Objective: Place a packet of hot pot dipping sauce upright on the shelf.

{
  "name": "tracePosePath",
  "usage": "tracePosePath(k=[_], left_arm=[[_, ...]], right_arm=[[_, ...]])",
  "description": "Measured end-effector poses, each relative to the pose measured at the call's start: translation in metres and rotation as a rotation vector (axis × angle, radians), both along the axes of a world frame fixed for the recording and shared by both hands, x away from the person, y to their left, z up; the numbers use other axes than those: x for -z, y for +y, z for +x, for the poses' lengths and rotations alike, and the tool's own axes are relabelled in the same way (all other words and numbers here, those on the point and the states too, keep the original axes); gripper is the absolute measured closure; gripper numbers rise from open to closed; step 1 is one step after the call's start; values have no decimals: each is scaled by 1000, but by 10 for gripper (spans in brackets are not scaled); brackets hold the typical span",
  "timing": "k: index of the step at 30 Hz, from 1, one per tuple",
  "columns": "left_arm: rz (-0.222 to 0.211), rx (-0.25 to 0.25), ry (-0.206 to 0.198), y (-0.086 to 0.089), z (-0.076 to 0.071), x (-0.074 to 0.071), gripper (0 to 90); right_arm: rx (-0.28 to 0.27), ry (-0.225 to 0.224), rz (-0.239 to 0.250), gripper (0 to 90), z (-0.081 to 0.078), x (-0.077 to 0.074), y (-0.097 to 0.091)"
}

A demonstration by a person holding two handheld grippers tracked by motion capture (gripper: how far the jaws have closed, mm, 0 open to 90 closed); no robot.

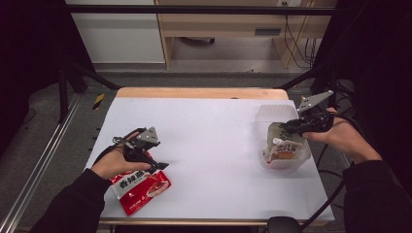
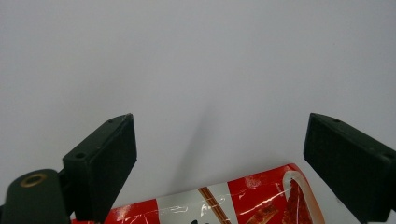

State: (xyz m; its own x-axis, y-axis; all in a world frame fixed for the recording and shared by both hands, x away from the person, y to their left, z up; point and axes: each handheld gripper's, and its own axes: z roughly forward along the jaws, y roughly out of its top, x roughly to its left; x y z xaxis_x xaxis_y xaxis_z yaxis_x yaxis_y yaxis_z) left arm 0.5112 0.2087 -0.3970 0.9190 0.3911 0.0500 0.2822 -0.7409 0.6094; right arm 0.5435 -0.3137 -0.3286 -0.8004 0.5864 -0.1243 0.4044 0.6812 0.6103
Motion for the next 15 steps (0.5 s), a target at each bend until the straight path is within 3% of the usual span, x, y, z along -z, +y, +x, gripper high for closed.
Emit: tracePosePath(k=[9, 15], left_arm=[[0, -6, 3, 2, 1, 2, 95], [-3, -15, 7, 5, 2, 5, 95]], right_arm=[[24, -17, 23, 519, 0, -5, 4], [30, -88, 46, 376, -6, -14, 13]])
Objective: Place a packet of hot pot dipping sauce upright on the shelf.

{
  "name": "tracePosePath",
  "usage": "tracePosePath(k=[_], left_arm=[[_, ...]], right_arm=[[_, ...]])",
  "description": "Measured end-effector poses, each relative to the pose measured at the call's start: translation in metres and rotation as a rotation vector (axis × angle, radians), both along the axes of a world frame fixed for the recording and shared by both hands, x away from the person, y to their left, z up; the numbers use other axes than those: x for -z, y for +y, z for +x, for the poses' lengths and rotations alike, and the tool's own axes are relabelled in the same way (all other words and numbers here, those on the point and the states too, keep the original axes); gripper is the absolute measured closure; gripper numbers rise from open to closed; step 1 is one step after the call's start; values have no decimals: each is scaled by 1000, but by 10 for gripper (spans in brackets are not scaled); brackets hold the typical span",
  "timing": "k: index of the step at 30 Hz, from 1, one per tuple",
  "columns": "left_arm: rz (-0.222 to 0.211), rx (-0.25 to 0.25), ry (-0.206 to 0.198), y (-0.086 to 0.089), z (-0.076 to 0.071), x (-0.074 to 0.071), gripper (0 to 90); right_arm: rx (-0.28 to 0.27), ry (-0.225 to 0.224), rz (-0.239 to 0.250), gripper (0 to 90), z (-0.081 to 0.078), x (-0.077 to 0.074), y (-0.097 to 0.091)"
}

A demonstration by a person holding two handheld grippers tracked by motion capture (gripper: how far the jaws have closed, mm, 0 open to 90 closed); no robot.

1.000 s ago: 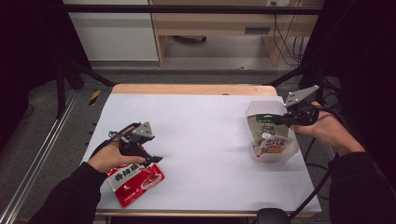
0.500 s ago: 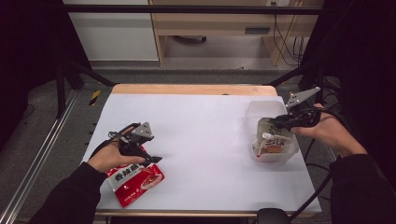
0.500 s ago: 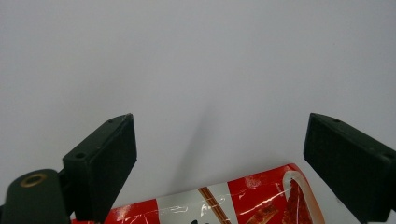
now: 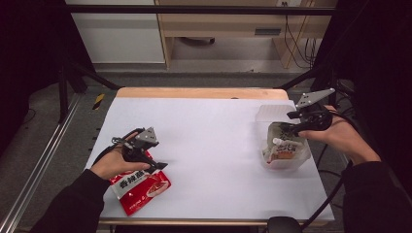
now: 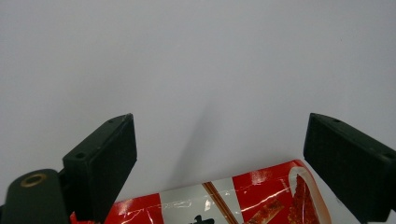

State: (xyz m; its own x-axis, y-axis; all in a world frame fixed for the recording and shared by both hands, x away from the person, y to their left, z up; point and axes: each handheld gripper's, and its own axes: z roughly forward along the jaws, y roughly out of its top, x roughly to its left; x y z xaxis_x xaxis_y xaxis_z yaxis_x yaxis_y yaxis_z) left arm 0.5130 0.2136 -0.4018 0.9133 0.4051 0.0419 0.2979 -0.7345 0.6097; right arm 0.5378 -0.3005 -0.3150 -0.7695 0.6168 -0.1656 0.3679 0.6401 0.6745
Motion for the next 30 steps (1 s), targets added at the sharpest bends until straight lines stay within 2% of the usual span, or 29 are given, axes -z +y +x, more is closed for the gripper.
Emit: tracePosePath(k=[2, 5, 6, 7, 8, 12, 15, 16, 17, 18, 21, 23, 27, 30], left_arm=[[3, -4, -2, 1, 0, 0, 95], [-2, -5, -14, 2, 0, 1, 90], [-2, -5, -14, 2, 0, 1, 90], [1, -12, -20, 3, -1, 1, 90], [1, -12, -20, 3, -1, 1, 90], [-8, -30, -38, 5, -2, 0, 90], [-1, -55, -66, 5, -6, -1, 90], [6, -56, -75, 5, -7, -1, 90], [13, -57, -81, 5, -8, -1, 90], [14, -66, -90, 5, -10, -1, 85], [23, -86, -110, 7, -15, -2, 82], [23, -116, -128, 10, -20, -1, 79], [23, -145, -143, 15, -25, 0, 78], [31, -170, -160, 20, -27, 1, 74]], right_arm=[[-4, -20, 1, 339, -4, -4, 7], [-9, -75, -20, 282, -13, -12, 22], [-9, -75, -20, 282, -13, -12, 22], [-6, -103, -23, 248, -20, -16, 31], [-1, -111, -24, 219, -24, -18, 37], [-2, -138, -33, 194, -34, -20, 52], [-3, -166, -21, 177, -45, -20, 68], [0, -178, -6, 166, -53, -19, 78], [0, -178, -6, 166, -53, -19, 78], [-5, -194, 8, 157, -60, -18, 88], [-9, -206, 16, 151, -67, -16, 96], [-3, -210, 21, 141, -73, -13, 104], [3, -214, 24, 124, -81, 0, 121], [-3, -201, 36, 114, -84, 14, 135]])
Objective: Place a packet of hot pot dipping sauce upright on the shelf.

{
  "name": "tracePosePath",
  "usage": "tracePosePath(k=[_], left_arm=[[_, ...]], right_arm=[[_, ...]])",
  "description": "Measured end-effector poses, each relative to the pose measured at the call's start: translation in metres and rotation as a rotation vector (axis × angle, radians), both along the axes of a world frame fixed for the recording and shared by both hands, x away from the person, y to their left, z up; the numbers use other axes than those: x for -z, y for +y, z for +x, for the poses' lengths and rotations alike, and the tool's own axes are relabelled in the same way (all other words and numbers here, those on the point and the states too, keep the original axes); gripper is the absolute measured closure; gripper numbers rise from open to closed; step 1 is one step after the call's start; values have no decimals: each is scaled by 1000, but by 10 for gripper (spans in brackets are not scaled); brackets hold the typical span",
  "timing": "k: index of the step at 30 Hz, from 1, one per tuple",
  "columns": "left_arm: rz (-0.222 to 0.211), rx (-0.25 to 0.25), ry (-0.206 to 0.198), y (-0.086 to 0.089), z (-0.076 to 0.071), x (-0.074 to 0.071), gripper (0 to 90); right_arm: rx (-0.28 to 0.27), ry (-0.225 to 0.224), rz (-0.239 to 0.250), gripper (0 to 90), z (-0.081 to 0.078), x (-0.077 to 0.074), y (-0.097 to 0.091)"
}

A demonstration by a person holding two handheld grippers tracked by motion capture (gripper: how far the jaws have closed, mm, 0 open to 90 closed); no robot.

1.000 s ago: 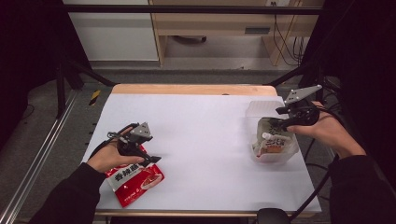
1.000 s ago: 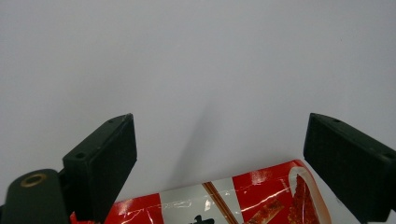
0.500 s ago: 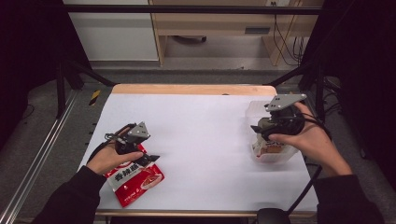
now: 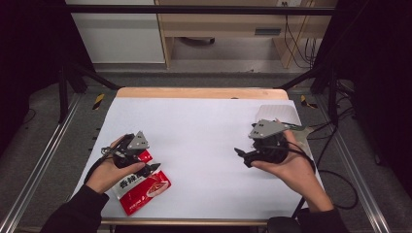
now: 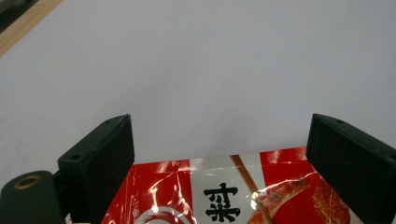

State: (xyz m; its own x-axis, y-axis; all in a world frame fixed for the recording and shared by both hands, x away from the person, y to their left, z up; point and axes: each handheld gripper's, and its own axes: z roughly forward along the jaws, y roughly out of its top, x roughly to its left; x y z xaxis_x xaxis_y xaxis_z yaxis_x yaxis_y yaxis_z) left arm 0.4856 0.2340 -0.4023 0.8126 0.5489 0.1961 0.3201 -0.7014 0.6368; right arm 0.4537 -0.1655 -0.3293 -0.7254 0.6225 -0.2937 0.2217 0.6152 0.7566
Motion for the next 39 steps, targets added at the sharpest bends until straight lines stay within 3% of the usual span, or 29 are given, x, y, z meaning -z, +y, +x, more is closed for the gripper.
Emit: tracePosePath(k=[4, 9, 10, 12, 15, 17, 19, 21, 23, 29, 39], left_arm=[[-24, -77, -27, 15, -1, 2, 53], [-37, -121, -45, 31, -2, 5, 63], [-30, -133, -53, 35, -2, 6, 67], [-13, -161, -59, 44, -2, 10, 70], [-38, -203, -69, 59, -2, 14, 70], [-3, -226, -98, 68, -1, 14, 70], [-7, -263, -106, 78, -1, 13, 70], [-20, -283, -112, 88, -1, 13, 70], [-48, -304, -109, 97, -2, 13, 70], [-94, -350, -101, 116, -5, 19, 65], [-118, -395, -74, 136, -4, 32, 63]], right_arm=[[4, 8, -3, 132, 4, 26, 22], [-8, 38, 9, 120, 6, 48, 41], [11, 45, 26, 115, 8, 58, 49], [19, 47, 33, 108, 9, 62, 52], [66, 57, 31, 100, 13, 82, 63], [85, 67, 46, 102, 15, 93, 68], [109, 79, 86, 107, 16, 105, 69], [113, 101, 83, 104, 16, 116, 71], [118, 111, 43, 98, 14, 121, 73], [117, 88, 18, 108, 7, 131, 80], [144, 102, 3, 93, 9, 135, 77]])
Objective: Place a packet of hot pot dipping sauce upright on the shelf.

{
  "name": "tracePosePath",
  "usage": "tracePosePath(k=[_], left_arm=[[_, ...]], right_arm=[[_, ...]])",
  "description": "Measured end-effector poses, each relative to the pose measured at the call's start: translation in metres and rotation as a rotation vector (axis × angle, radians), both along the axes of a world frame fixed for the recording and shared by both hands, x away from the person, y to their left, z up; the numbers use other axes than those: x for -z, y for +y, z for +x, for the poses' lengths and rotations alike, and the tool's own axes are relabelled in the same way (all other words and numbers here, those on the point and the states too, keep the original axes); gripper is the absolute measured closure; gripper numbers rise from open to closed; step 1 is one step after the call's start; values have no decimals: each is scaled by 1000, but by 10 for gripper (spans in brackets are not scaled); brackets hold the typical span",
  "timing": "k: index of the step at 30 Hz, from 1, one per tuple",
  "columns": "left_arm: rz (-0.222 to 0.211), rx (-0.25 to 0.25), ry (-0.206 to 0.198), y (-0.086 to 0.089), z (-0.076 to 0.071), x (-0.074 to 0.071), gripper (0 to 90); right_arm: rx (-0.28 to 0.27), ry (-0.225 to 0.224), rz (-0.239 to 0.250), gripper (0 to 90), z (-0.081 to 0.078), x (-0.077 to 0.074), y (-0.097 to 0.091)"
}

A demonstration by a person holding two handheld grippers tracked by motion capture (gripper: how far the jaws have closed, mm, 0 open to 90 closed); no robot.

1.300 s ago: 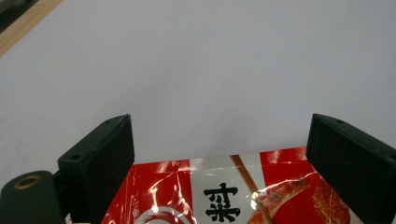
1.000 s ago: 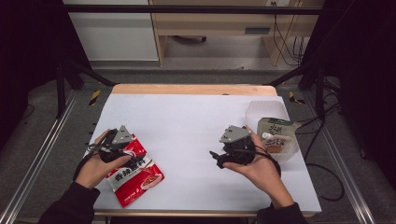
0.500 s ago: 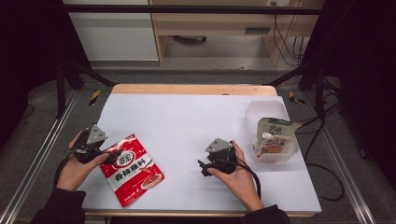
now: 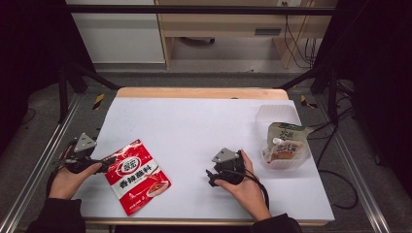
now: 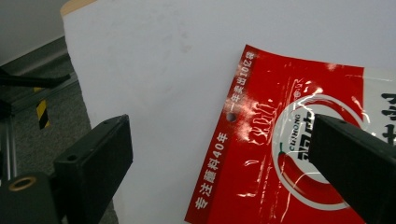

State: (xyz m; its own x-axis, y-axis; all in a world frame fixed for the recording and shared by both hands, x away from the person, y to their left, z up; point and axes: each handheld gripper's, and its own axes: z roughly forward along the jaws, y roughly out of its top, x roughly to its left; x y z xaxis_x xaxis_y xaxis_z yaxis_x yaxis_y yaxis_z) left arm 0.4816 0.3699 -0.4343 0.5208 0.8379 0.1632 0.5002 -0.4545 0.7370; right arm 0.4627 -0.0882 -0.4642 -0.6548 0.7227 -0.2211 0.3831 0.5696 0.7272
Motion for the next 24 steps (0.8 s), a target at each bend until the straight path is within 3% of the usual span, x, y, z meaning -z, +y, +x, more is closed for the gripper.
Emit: tracePosePath(k=[14, 18, 24], left_arm=[[-24, -27, 69, 13, 2, 17, 75], [-59, -38, 76, 16, 1, 19, 79], [-39, -26, 111, 15, 0, 23, 82]], right_arm=[[0, 28, -27, 97, 2, 5, 1], [1, 38, -34, 97, 2, 5, 1], [-3, 47, -43, 97, 1, 6, 3]])
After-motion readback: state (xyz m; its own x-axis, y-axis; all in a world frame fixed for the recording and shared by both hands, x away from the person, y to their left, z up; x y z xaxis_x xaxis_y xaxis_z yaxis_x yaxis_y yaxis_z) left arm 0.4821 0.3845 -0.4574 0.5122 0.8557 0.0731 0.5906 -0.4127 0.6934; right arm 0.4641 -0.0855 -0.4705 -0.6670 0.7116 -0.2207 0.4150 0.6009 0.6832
